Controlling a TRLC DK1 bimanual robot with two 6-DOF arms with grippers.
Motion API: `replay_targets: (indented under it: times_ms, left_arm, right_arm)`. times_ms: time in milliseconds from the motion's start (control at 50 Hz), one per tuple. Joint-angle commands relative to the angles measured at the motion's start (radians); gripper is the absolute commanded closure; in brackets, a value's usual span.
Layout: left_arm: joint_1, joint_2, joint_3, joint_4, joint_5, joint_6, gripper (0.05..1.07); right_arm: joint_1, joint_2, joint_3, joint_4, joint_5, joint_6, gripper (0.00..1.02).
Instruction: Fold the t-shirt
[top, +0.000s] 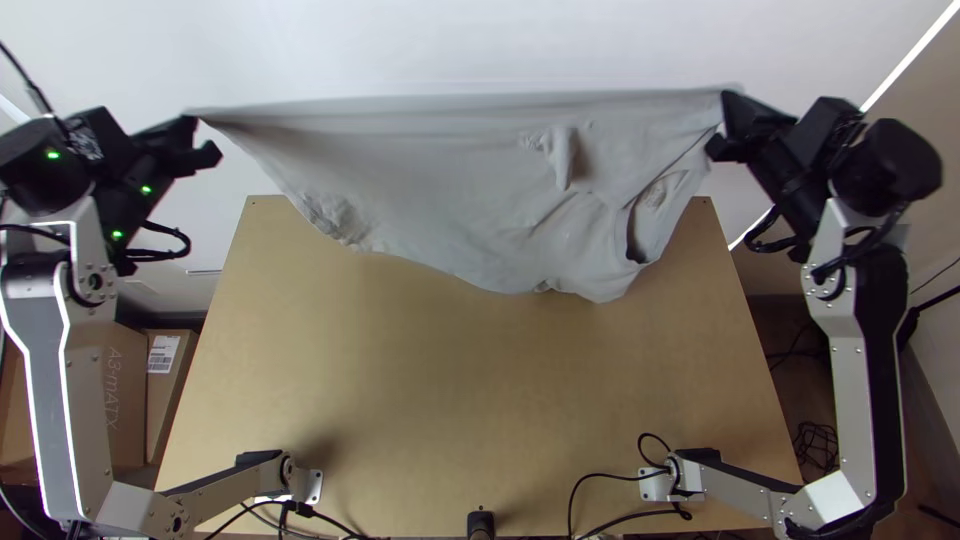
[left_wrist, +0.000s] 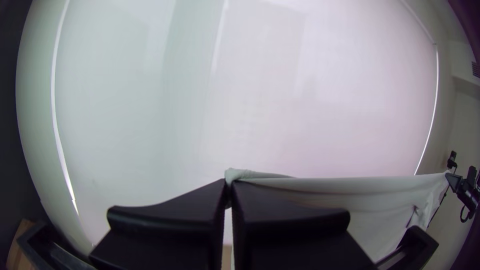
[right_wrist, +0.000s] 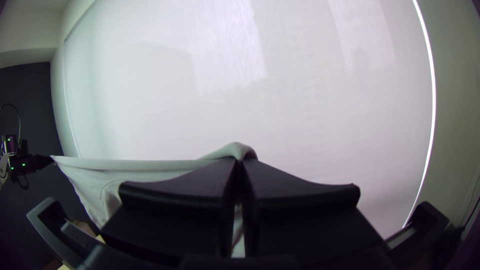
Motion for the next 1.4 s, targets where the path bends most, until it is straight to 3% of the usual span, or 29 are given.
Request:
replay_targets:
  times_ms: [0,280,500,680,880,1120,1380]
  left_arm:
    - [0.051,-0.031,0.117,0.041,-0.044,-0.006,1.05]
    - [0.095,-0.232,0.139,0.119,-0.044,0.000,1.05]
    - [0.066,-0.388,0.121,0.096,-0.035,-0.015,1.05]
    - [0.017,-0.439,0.119,0.059,-0.036,-0.032,1.05]
    - [-0.034,-0.453,0.076,-0.061,-0.036,-0.069,1.05]
    - [-0.055,-0.600,-0.410,-0.111,-0.010,-0.099,1.05]
    - [-0.044,-0.704,-0.936,-0.088,0.109,-0.109,1.05]
  right_arm:
    - [-0.012,-0.061,0.093,0.050,0.070,0.031,1.00]
    - [0.017,-0.315,0.100,0.089,0.068,0.092,1.00]
    - [0.018,-0.473,0.106,-0.005,0.067,0.172,1.00]
    - [0.017,-0.507,0.152,-0.069,0.064,0.200,1.00]
    - [0.015,-0.482,0.146,-0.158,0.013,0.232,1.00]
    - [0.020,-0.594,-0.280,-0.235,-0.018,0.353,1.00]
    - [0.066,-0.691,-0.771,-0.220,-0.016,0.348,1.00]
